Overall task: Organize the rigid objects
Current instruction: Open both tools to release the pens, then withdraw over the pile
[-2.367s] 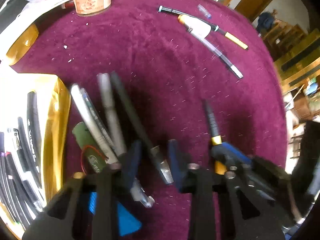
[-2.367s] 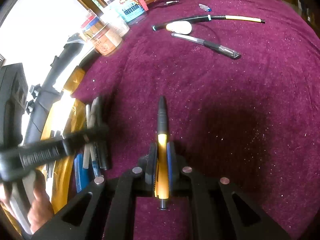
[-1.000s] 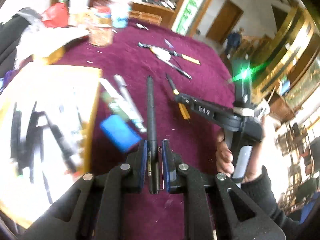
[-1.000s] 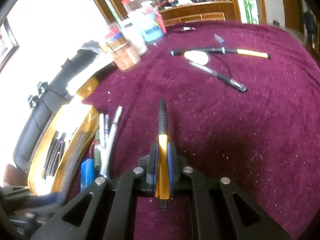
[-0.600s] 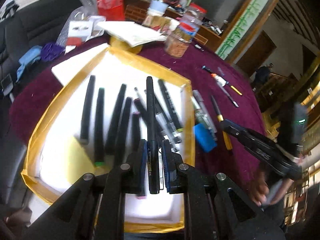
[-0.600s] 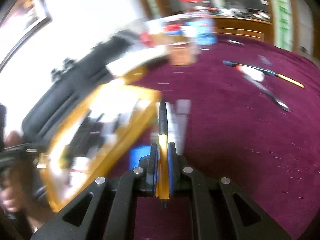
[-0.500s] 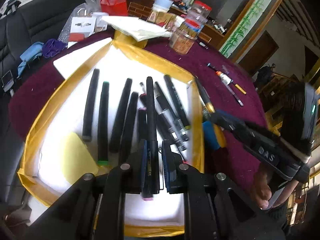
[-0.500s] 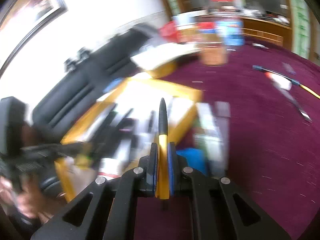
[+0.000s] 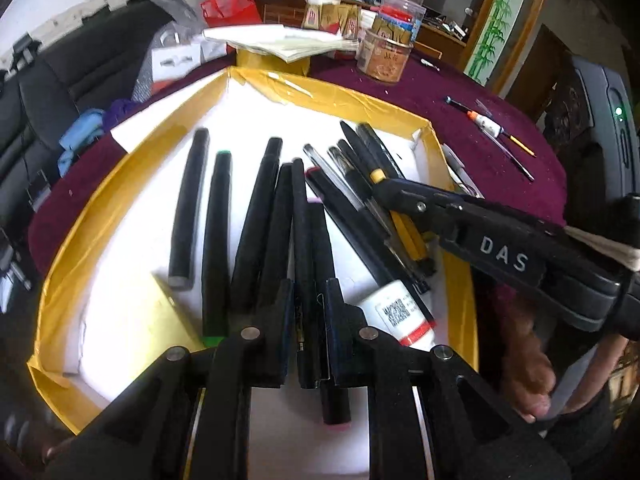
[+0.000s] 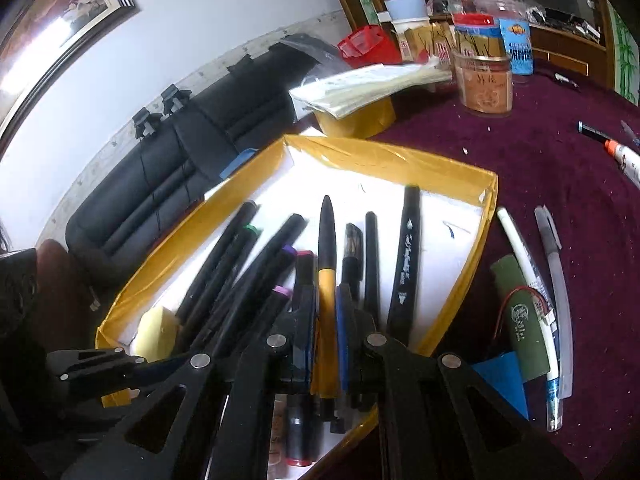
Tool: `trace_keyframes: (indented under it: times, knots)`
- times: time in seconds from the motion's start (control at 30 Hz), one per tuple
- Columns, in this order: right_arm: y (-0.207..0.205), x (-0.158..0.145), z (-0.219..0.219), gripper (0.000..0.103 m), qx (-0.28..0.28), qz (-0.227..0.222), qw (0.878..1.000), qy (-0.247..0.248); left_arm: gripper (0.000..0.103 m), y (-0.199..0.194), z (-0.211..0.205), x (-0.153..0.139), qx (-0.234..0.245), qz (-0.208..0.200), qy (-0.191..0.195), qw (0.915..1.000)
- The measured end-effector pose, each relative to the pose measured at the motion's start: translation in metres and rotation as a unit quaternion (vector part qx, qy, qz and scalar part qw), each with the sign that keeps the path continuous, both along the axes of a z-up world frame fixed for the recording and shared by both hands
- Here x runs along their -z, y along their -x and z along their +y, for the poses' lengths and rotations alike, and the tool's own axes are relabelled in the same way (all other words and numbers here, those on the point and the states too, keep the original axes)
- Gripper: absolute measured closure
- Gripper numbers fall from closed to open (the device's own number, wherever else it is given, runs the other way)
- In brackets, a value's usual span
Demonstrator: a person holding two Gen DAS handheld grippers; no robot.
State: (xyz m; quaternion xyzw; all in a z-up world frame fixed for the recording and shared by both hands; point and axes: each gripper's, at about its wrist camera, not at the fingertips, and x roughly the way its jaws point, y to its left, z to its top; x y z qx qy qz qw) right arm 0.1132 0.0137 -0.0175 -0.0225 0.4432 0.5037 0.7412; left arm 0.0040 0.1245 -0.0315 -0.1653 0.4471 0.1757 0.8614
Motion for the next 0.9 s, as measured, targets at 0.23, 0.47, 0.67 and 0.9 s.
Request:
trace_keyframes:
  times: [0.23,0.47,0.67,0.9]
  knots:
    - [0.0,-0.001,-0.004,0.091,0.001,0.011,1.0,-0.02,0.085,0.0,-0.002,-0.002,-0.018,-0.002,-0.018,0.9997]
    - [-0.001,-0.012,-0.014,0.081,0.007,-0.001,0.998,-0.058,0.055,0.008,-0.016,-0.024,-0.034,-0.022,-0.081,0.9959]
    - [-0.007,-0.023,-0.026,0.081,0.016,-0.006,0.997,-0.075,0.055,0.012,-0.031,-0.03,-0.028,-0.012,-0.113,0.9932]
    - [-0.03,-0.038,-0.066,0.081,0.024,-0.015,0.999,-0.013,0.055,0.013,-0.045,-0.037,-0.01,-0.022,-0.109,0.9938]
